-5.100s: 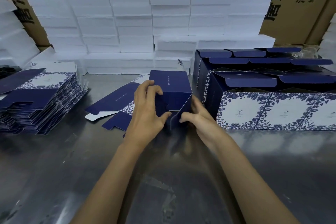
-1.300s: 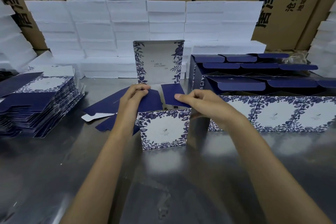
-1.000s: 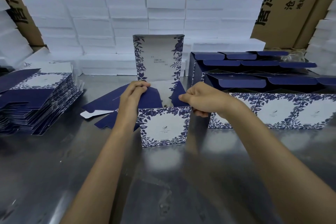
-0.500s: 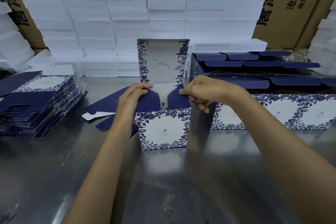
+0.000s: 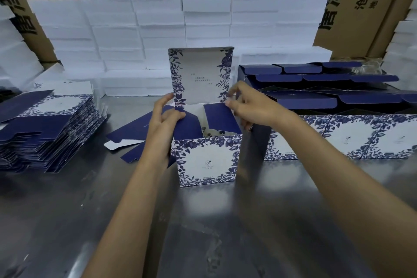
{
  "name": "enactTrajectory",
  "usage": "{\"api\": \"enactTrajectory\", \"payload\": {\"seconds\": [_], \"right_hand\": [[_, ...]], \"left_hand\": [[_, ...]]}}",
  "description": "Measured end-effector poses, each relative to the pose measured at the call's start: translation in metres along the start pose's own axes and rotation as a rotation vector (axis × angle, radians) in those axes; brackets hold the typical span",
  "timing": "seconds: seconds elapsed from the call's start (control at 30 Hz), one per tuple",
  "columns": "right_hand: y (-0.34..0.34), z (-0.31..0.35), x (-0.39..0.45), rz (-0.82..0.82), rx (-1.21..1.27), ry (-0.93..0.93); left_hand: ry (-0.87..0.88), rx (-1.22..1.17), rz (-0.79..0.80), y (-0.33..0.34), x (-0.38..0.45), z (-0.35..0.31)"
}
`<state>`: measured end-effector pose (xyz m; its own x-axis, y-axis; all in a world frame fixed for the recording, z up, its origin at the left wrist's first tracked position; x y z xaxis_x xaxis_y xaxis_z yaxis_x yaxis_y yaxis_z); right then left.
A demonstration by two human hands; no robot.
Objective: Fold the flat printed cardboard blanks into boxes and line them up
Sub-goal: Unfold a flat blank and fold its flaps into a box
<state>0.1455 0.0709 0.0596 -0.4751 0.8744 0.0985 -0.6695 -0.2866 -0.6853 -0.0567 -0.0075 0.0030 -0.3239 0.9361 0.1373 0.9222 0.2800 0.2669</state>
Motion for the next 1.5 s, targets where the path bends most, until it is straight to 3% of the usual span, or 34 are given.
{"api": "enactTrajectory", "payload": {"seconds": [0.1,0.23,0.43,0.67,0.8,1.2,1.5], "right_hand": [[0.003,0.003,0.002,-0.077,0.13,-0.099],[0.004,0.007,-0.001,-0.231,0.355,-0.1],[0.017,0.0,0.0,-0.236,0.09,-0.072],[0.028,0.031,0.017,0.033,-0.131,-0.031],[0.035,0.035,0.019,0.021,-0.185,-0.005],[0.04,0.028,0.019,0.003,-0.045,0.023],[0.038,0.023,0.009,-0.175,0.163,0.108]], "left_hand": [[-0.022,0.013,-0.028,-0.001,0.0,-0.001],[-0.076,-0.046,-0.045,0.001,0.001,0.0],[0.005,0.134,-0.005,-0.001,-0.003,-0.004],[-0.143,0.615,0.142,0.009,0.027,-0.036],[-0.1,0.781,0.122,0.035,0.034,-0.031],[-0.205,0.561,0.012,0.035,0.026,-0.028],[-0.281,0.425,-0.059,0.031,0.015,-0.027]]}}
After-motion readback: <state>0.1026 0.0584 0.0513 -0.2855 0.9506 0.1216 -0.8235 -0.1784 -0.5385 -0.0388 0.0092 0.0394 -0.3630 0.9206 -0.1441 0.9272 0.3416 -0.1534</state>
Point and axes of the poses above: each hand's wrist, its own x-axis towards the middle knuckle, its own y-axis out of the palm, z = x × y, the point moved 2 cm from there along x, towards the middle knuckle, and after that the axes turned 2 degrees about z, right-handed, at the moved point
